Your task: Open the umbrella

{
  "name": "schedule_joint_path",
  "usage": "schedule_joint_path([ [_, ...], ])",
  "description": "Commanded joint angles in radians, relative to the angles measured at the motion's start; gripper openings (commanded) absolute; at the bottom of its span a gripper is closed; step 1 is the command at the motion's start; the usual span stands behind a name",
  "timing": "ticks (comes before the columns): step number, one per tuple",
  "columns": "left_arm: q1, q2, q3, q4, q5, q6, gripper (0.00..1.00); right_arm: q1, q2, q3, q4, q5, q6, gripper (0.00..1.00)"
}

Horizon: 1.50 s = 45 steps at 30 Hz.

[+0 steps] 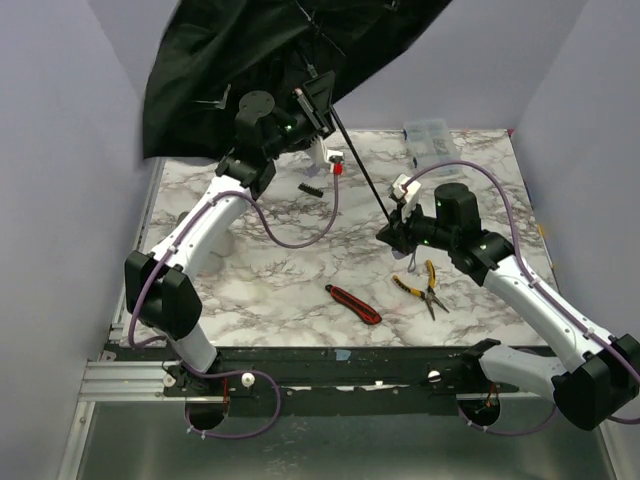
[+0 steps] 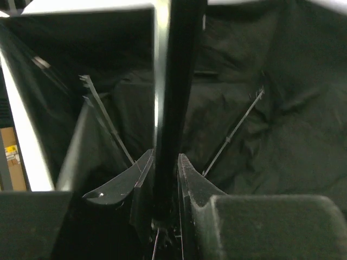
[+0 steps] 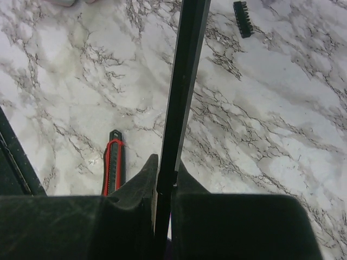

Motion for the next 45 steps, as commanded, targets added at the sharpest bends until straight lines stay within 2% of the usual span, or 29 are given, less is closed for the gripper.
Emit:
schedule_joint_path([
  [1,0.251,0.008,0.187,0.32,-0.409,0.003,0.25,0.042,-0.056,-0.1,-0.363,-0.148,-0.248,0.0],
  [7,0.302,0.021,0.205,0.318,-0.408,0.003,0.25,0.042,-0.063,-0.1,-0.359,-0.138,-0.248,0.0],
  [16,0.317,0.035,0.198,0.364,-0.44,-0.013,0.25,0.042,-0.053,-0.059,-0.315,-0.141,-0.227,0.0],
  [31,0.395,0.062,0.244,0.362,-0.471,-0.028,0.27,0.042,-0.076,-0.094,-0.387,-0.093,-0.301,0.0],
  [34,0.395,0.037,0.179,0.383,-0.438,-0.032,0.27,0.041,-0.077,-0.075,-0.355,-0.115,-0.266,0.0],
  [36,0.381,0.012,0.12,0.387,-0.386,-0.029,0.31,0.042,-0.061,-0.044,-0.315,-0.139,-0.224,0.0],
  [41,0.305,-0.119,-0.073,0.255,-0.206,-0.075,0.38,0.041,-0.007,0.05,-0.153,-0.211,-0.063,0.0],
  [45,0.229,-0.177,-0.169,0.144,-0.105,-0.088,0.44,0.042,0.034,0.119,-0.018,-0.247,0.069,0.0],
])
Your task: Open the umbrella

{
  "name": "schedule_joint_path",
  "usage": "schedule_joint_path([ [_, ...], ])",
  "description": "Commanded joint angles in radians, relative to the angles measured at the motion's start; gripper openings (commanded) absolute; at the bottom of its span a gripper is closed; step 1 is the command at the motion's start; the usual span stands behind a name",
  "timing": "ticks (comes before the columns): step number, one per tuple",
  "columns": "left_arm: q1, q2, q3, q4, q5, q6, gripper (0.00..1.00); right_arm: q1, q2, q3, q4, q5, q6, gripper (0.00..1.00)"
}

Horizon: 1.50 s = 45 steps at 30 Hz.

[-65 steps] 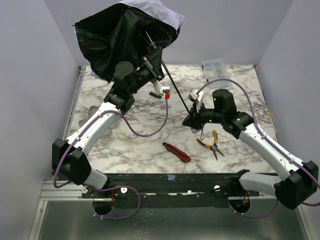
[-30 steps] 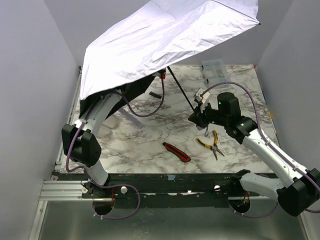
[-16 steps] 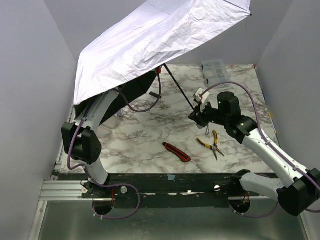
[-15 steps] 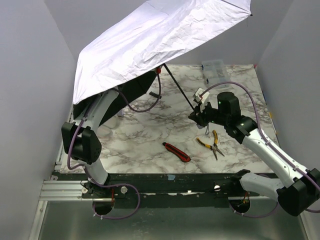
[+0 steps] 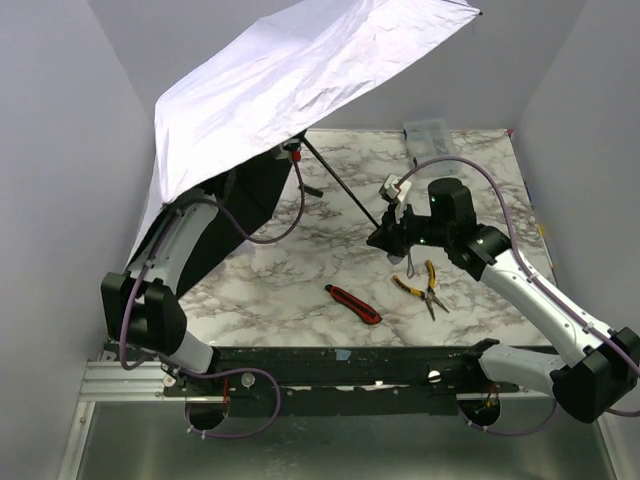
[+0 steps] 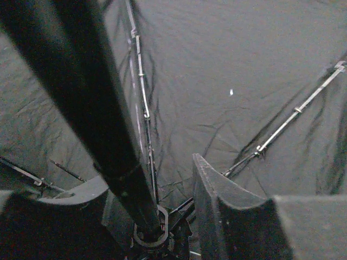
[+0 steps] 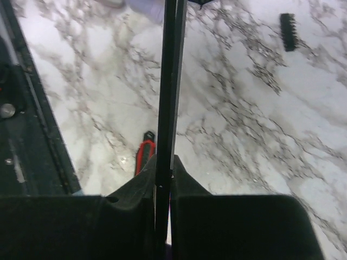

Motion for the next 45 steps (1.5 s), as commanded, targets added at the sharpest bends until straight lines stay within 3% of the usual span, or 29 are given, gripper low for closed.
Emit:
schedule_joint_path([
  [1,0.011,-0.1,-0.058,0.0,-0.083,-0.031,0.48,0.009,0.018,0.071,0.047,-0.159,0.114,0.0],
  [13,-0.081,-0.186,-0.177,-0.186,0.066,-0.044,0.52,0.009,0.017,0.097,0.228,-0.172,0.275,0.0],
  [21,-0.082,-0.186,-0.19,-0.131,-0.094,-0.137,0.33,0.009,-0.018,0.074,0.196,-0.18,0.247,0.0],
  [29,0.007,-0.129,-0.126,-0.053,-0.22,-0.19,0.25,0.009,-0.078,0.045,0.111,-0.173,0.182,0.0],
  [33,0.067,-0.089,-0.063,-0.038,-0.249,-0.201,0.21,0.009,-0.104,0.035,0.06,-0.153,0.152,0.0],
  [41,0.093,-0.051,0.018,0.026,-0.221,-0.182,0.0,0.009,-0.074,0.037,-0.01,-0.167,0.098,0.0],
  [42,0.09,-0.061,-0.003,0.046,-0.179,-0.159,0.0,0.009,-0.061,0.043,-0.012,-0.172,0.101,0.02],
  [43,0.086,-0.074,-0.02,0.056,-0.138,-0.136,0.0,0.009,-0.05,0.05,-0.009,-0.175,0.108,0.11],
  [45,0.059,-0.091,-0.042,0.058,-0.082,-0.112,0.0,0.009,-0.037,0.052,0.025,-0.179,0.128,0.34],
])
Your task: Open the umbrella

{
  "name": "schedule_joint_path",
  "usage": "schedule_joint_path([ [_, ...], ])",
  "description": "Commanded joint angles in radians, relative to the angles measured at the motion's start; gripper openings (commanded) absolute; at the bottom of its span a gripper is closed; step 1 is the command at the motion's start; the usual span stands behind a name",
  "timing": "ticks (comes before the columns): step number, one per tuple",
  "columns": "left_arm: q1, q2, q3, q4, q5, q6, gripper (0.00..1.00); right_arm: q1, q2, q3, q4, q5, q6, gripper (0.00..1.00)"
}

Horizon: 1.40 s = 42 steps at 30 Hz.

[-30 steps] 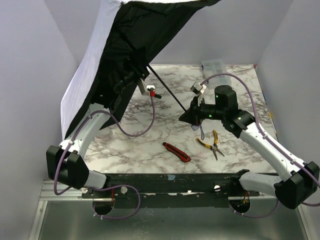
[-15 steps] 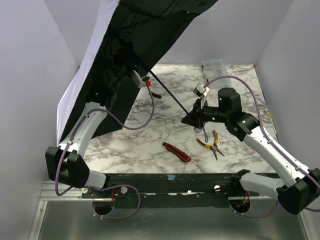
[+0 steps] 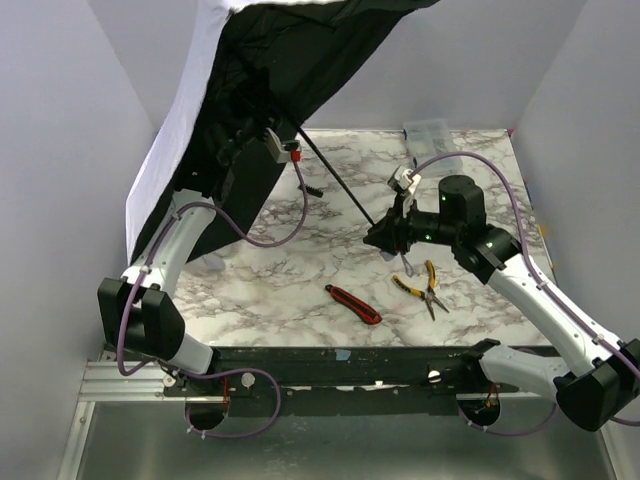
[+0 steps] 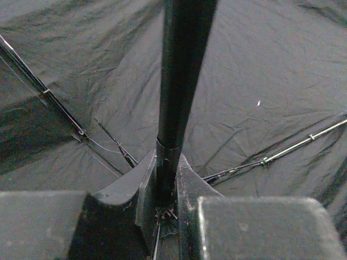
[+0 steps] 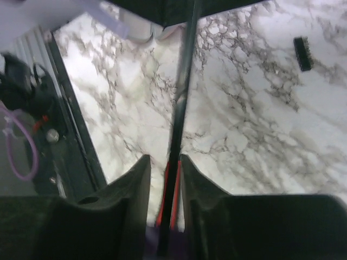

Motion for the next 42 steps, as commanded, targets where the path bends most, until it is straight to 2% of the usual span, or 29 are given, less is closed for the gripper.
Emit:
schedule_joint_path([
  [1,0.039,-0.04,-0.005,0.136,-0.052,0.055,0.0,0.01,0.001,0.015,0.008,-0.115,-0.056,0.47],
  [2,0.016,-0.042,-0.002,0.131,-0.047,0.052,0.0,0.01,0.006,0.015,0.039,-0.113,-0.028,0.58],
  [4,-0.027,-0.05,-0.006,0.118,-0.012,0.069,0.0,0.01,0.024,0.022,0.112,-0.107,0.043,0.68],
  [9,-0.099,-0.065,-0.049,0.099,0.086,0.13,0.0,0.009,0.097,0.095,0.211,-0.068,0.136,0.8],
  [12,-0.131,-0.082,-0.094,0.092,0.132,0.17,0.0,0.009,0.141,0.14,0.211,-0.032,0.122,0.8],
  [19,-0.197,-0.103,-0.145,0.052,0.173,0.258,0.0,0.01,0.2,0.196,0.214,-0.009,0.117,0.52],
  [23,-0.232,-0.11,-0.159,0.026,0.185,0.298,0.0,0.01,0.223,0.214,0.224,0.028,0.134,0.44],
  [26,-0.256,-0.101,-0.148,0.017,0.177,0.308,0.0,0.011,0.233,0.215,0.234,0.031,0.148,0.31],
  [29,-0.271,-0.084,-0.119,0.012,0.157,0.302,0.0,0.009,0.235,0.202,0.239,0.039,0.167,0.25],
  [32,-0.277,-0.066,-0.09,0.009,0.148,0.304,0.0,0.01,0.23,0.181,0.253,0.01,0.182,0.01],
  [33,-0.279,-0.061,-0.083,0.009,0.147,0.306,0.0,0.01,0.229,0.174,0.258,0.0,0.186,0.0],
  [35,-0.284,-0.051,-0.07,0.017,0.14,0.305,0.08,0.01,0.223,0.154,0.286,-0.007,0.205,0.0],
  [38,-0.288,-0.041,-0.081,0.119,0.146,0.256,0.45,0.005,0.214,0.122,0.383,-0.001,0.241,0.0],
  [40,-0.289,-0.048,-0.089,0.151,0.136,0.218,0.55,-0.005,0.213,0.1,0.48,-0.008,0.301,0.0],
  [41,-0.291,-0.059,-0.093,0.145,0.13,0.2,0.69,-0.009,0.217,0.093,0.531,-0.003,0.342,0.0],
  [42,-0.29,-0.072,-0.098,0.133,0.126,0.176,0.79,-0.014,0.224,0.089,0.572,0.003,0.376,0.0],
])
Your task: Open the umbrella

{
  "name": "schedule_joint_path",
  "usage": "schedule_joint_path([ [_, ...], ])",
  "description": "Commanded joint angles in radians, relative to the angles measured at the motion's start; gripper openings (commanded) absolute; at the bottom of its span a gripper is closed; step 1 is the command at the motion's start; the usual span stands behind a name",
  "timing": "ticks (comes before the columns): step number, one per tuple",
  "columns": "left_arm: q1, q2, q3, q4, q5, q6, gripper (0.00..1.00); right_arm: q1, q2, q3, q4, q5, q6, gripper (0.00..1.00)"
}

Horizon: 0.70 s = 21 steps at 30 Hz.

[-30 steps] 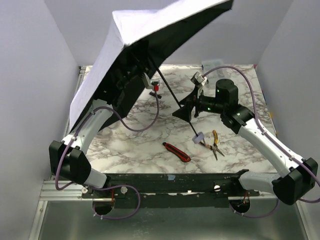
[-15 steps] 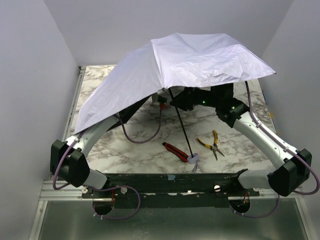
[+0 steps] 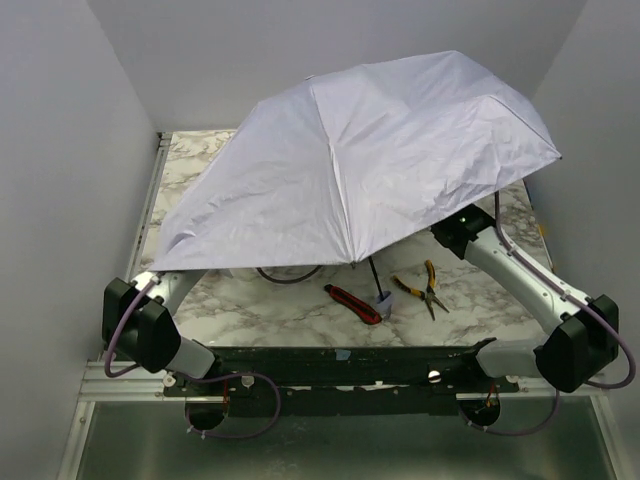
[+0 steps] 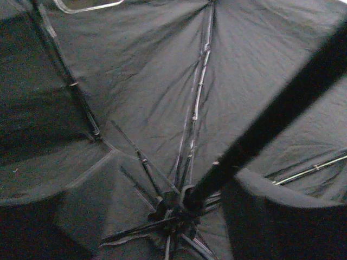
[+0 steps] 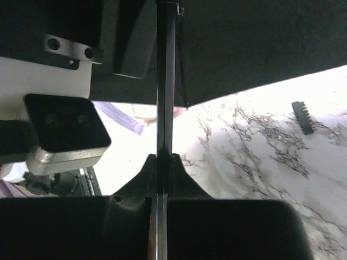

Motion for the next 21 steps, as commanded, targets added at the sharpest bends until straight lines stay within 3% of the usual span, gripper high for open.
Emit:
schedule_joint_path([
  [1,-0.012,-0.049,0.015,0.083,0.027,-0.071,0.91,-0.018,0.018,-0.029,0.284,0.006,0.142,0.0],
  [6,-0.013,-0.165,-0.089,0.032,0.038,-0.171,0.98,-0.03,0.081,-0.009,0.438,0.042,0.271,0.0],
  [10,-0.027,-0.29,-0.206,-0.066,0.072,-0.243,0.99,-0.04,0.129,0.014,0.524,0.033,0.337,0.0],
  [21,-0.12,-0.585,-0.32,-0.626,0.09,-0.787,0.98,-0.06,0.205,-0.009,0.638,0.046,0.452,0.0],
])
